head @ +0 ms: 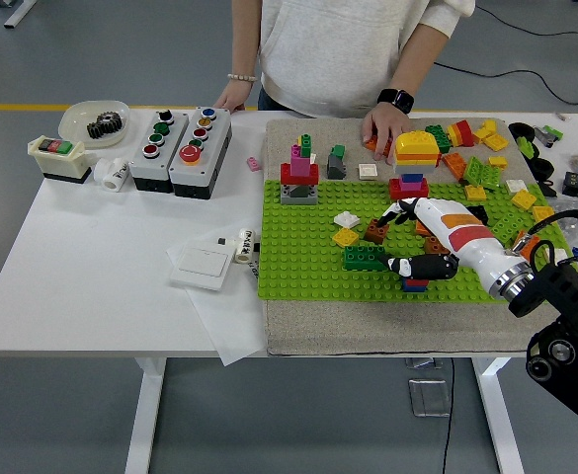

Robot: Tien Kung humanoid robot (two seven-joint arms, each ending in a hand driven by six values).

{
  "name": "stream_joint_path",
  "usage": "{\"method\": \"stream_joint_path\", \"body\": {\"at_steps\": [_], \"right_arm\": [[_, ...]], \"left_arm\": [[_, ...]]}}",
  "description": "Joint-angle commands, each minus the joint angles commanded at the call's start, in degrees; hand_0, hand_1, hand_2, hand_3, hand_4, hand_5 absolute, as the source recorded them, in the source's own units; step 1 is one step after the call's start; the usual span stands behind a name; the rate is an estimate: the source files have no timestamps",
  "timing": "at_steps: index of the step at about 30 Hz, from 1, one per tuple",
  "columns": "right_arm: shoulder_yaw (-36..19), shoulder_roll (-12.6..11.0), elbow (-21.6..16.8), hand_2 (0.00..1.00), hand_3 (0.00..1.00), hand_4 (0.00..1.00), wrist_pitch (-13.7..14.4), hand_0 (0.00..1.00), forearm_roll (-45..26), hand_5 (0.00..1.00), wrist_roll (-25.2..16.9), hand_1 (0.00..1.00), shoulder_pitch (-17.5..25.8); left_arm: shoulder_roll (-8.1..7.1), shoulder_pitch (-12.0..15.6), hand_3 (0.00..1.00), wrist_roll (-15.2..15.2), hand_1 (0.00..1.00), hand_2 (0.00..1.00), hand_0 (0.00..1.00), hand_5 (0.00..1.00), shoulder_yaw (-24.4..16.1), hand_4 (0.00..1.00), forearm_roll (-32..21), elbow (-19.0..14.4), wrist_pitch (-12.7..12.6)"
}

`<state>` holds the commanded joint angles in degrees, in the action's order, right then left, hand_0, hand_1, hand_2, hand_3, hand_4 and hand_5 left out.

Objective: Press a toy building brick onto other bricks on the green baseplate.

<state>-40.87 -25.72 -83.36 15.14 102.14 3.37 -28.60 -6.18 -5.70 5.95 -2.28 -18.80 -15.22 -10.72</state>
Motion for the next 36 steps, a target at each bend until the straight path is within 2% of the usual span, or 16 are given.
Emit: {"method": "stream_joint_path", "body": {"at_steps": [8,9,20,28,36], "right_arm": [[4.9,3.0,2.2,0.637,0.588,0.850,-2.4,0.645,4.7,0.244,6.1,0.601,-4.6],[5.3,3.3,2.6,0.644,0.600,0.881,-2.6,0.643,5.0,0.257,6.5,0.601,-4.9],[8.1,8.0,8.6,0.623,0.601,0.882,-4.8,0.637,7.5,0.244,9.7,0.591,-9.7],[9.3,9.4,10.9,0.628,0.609,0.916,-6.5,0.636,8.5,0.272,11.0,0.591,-11.1],[10.0,10.2,13.2,0.614,0.605,0.910,-6.1,0.631,9.4,0.267,11.1,0.583,-11.9]], "left_arm": [[-0.08,-0.1,0.805,-0.1,0.633,0.795,0.563,0.808,0.3,0.852,-0.2,0.0,0.0],[-0.08,-0.1,0.805,-0.1,0.632,0.794,0.560,0.808,0.3,0.852,-0.2,0.0,0.0],[-0.16,-0.1,0.805,-0.1,0.630,0.792,0.557,0.807,0.3,0.851,-0.2,0.0,0.0],[-0.18,-0.1,0.805,0.0,0.628,0.792,0.551,0.807,0.3,0.851,-0.1,0.0,-0.1],[-0.23,-0.2,0.805,-0.1,0.627,0.791,0.550,0.807,0.3,0.851,-0.1,0.0,-0.1]]}}
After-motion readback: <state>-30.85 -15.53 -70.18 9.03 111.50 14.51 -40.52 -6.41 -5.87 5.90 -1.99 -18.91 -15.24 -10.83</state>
